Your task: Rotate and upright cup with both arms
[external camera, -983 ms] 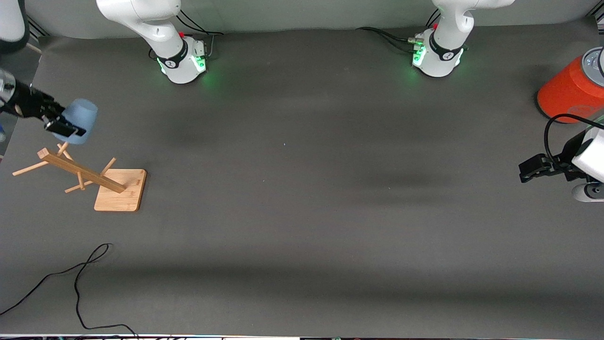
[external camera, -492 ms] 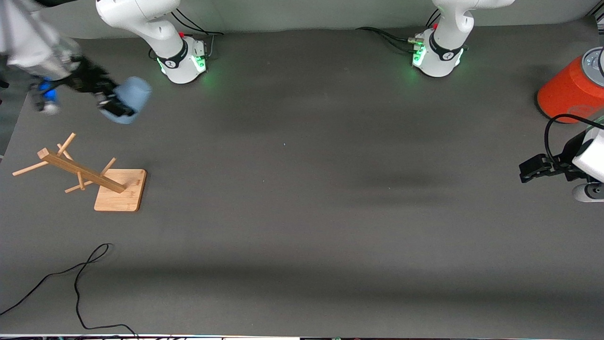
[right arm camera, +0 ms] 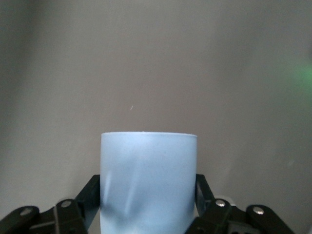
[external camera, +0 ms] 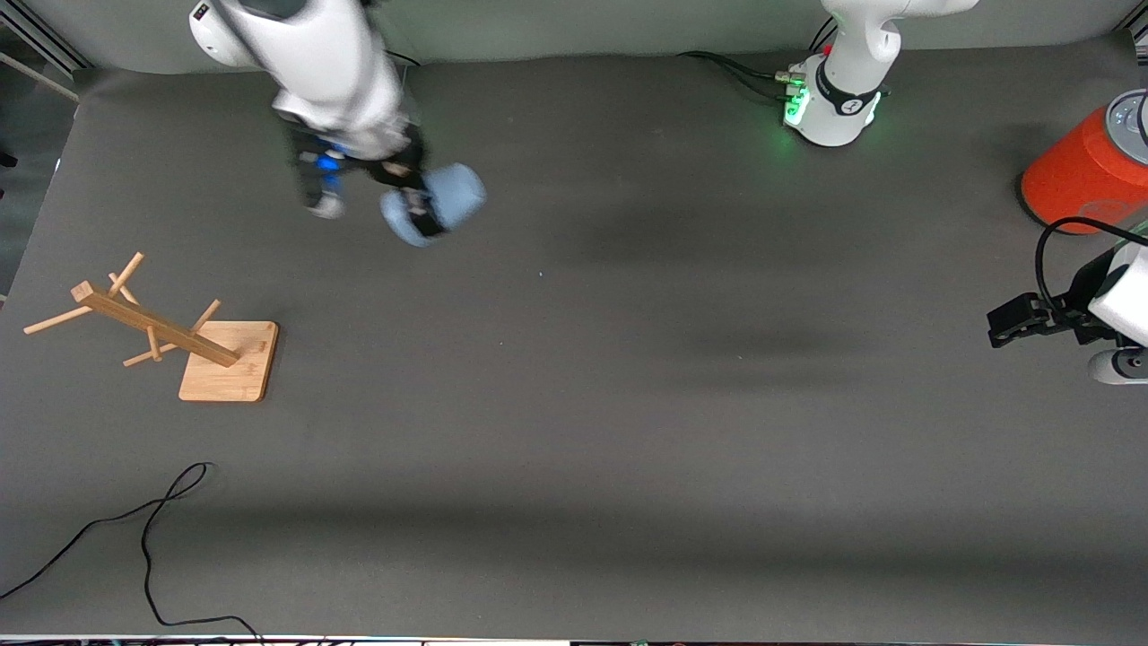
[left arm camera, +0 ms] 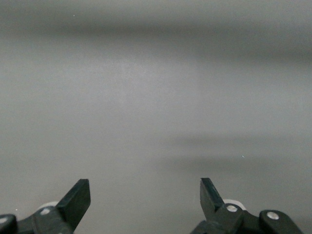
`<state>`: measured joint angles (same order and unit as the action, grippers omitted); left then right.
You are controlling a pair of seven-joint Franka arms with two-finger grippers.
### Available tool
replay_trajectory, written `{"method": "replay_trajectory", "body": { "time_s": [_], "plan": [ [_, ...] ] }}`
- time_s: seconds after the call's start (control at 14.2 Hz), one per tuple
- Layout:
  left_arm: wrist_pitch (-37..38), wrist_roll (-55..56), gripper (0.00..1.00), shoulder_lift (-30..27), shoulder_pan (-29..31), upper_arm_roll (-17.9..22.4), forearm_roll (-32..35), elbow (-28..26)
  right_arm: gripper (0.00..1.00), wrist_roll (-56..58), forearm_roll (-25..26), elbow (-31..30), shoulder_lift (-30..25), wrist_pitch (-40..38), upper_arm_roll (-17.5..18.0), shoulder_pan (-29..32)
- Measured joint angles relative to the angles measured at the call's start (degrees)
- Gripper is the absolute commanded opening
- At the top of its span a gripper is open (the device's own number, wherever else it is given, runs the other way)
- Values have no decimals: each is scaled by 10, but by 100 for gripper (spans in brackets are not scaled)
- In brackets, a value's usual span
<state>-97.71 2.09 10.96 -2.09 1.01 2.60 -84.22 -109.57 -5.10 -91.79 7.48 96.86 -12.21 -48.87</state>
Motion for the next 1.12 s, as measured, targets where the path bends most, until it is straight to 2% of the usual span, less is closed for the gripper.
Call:
{"method": "replay_trajectory", "body": {
  "time_s": [0.28,0.49,0.7,1.12],
  "plan": [
    [0,0,100,0,0,0,0,0,38,-99,-14,151,176,3,0,-33],
    [0,0,100,0,0,1,0,0,38,-182,-14,234,295,47,0,-70],
    [0,0,100,1,0,1,0,0,38,-242,-14,262,377,105,-1,-101],
    [0,0,100,1,0,1,0,0,38,-319,-5,272,481,189,-1,-125]
  ]
}}
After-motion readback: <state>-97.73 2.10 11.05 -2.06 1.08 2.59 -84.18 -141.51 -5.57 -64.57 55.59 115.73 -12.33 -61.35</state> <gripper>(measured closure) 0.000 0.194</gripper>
